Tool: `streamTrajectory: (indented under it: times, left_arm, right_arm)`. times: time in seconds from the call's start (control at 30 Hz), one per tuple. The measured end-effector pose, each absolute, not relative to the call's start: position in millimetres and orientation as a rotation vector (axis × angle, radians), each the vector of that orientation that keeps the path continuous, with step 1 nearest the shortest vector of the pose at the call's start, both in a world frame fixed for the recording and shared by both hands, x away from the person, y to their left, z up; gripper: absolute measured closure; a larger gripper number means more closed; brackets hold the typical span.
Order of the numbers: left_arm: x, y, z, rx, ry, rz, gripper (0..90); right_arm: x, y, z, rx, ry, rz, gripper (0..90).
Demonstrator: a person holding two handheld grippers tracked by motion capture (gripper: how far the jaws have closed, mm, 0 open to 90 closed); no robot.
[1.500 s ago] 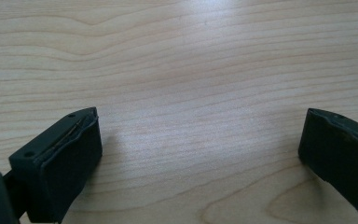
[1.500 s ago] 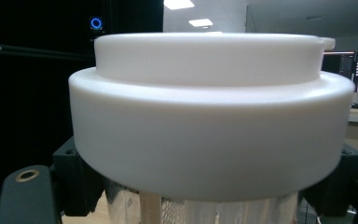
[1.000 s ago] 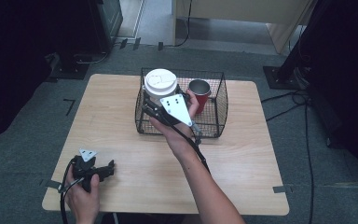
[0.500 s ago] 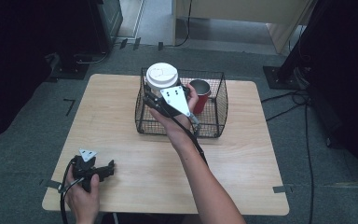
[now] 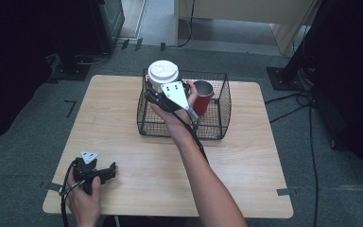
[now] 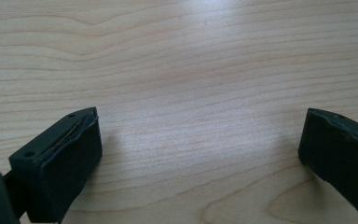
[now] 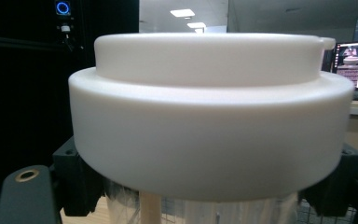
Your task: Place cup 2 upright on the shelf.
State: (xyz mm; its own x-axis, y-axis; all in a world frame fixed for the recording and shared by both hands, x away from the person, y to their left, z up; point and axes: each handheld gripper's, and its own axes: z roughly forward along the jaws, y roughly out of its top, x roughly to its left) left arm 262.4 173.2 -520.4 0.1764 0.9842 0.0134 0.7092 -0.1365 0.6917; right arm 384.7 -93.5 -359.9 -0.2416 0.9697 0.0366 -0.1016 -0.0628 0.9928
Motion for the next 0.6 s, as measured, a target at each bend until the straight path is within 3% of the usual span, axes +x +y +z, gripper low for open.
streamTrajectory:
  times: [0.6]
  left_arm:
    - [262, 173, -520, 1.911, 1.591, 0.654, 0.0]
  right_arm:
    - [415, -88, -379, 1.109, 1.284, 1.438, 16.1]
